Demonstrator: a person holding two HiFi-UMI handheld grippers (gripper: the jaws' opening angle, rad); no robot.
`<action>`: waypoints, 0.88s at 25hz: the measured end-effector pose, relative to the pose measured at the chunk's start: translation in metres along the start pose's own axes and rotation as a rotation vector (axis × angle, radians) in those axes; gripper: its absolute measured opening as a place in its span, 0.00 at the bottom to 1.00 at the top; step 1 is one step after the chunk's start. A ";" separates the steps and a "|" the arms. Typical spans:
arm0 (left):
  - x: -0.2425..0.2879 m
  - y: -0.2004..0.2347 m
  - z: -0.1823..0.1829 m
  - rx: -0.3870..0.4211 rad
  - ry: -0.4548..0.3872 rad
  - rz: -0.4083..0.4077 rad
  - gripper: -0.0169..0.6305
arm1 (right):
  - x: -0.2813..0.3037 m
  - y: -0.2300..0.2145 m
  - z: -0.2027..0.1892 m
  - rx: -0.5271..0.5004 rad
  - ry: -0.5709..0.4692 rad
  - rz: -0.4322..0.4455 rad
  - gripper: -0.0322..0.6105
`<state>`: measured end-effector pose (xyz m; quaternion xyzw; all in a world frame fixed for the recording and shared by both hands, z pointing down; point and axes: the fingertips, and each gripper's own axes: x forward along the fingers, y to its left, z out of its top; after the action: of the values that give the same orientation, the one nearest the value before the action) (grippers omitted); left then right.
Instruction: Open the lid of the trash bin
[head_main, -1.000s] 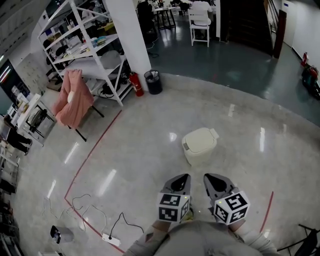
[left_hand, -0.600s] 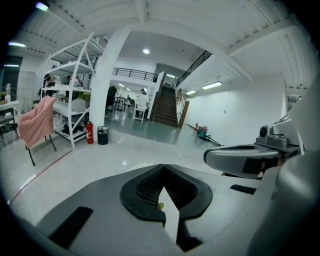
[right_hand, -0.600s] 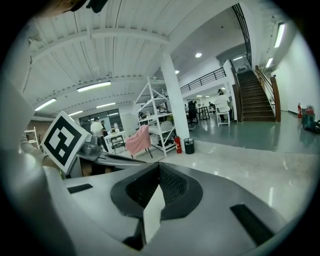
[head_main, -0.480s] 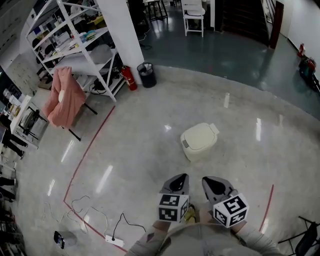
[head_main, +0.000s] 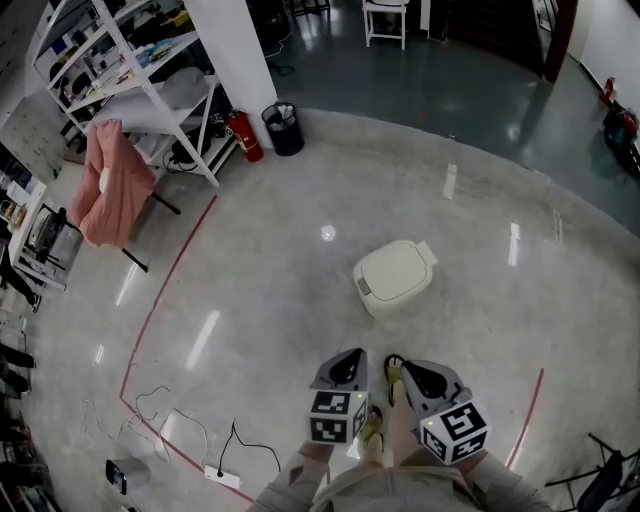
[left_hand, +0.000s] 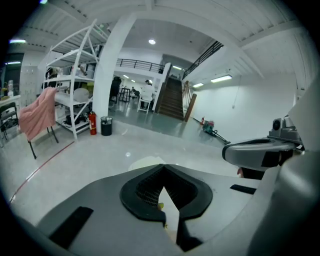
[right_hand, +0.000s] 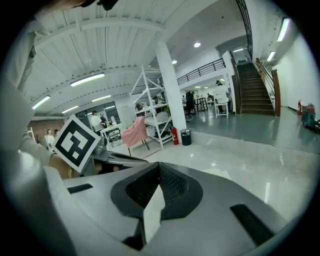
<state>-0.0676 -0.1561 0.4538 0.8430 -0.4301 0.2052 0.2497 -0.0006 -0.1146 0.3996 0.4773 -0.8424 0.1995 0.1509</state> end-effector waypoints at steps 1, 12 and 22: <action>0.009 0.003 0.000 -0.006 0.010 0.005 0.03 | 0.006 -0.008 0.000 0.001 0.009 0.002 0.05; 0.111 0.041 -0.010 -0.051 0.086 0.047 0.03 | 0.088 -0.085 -0.011 0.009 0.085 0.020 0.05; 0.207 0.083 -0.044 -0.104 0.152 0.097 0.03 | 0.143 -0.143 -0.058 0.063 0.167 0.015 0.05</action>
<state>-0.0287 -0.3010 0.6248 0.7890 -0.4602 0.2579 0.3150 0.0551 -0.2596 0.5412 0.4574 -0.8236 0.2662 0.2042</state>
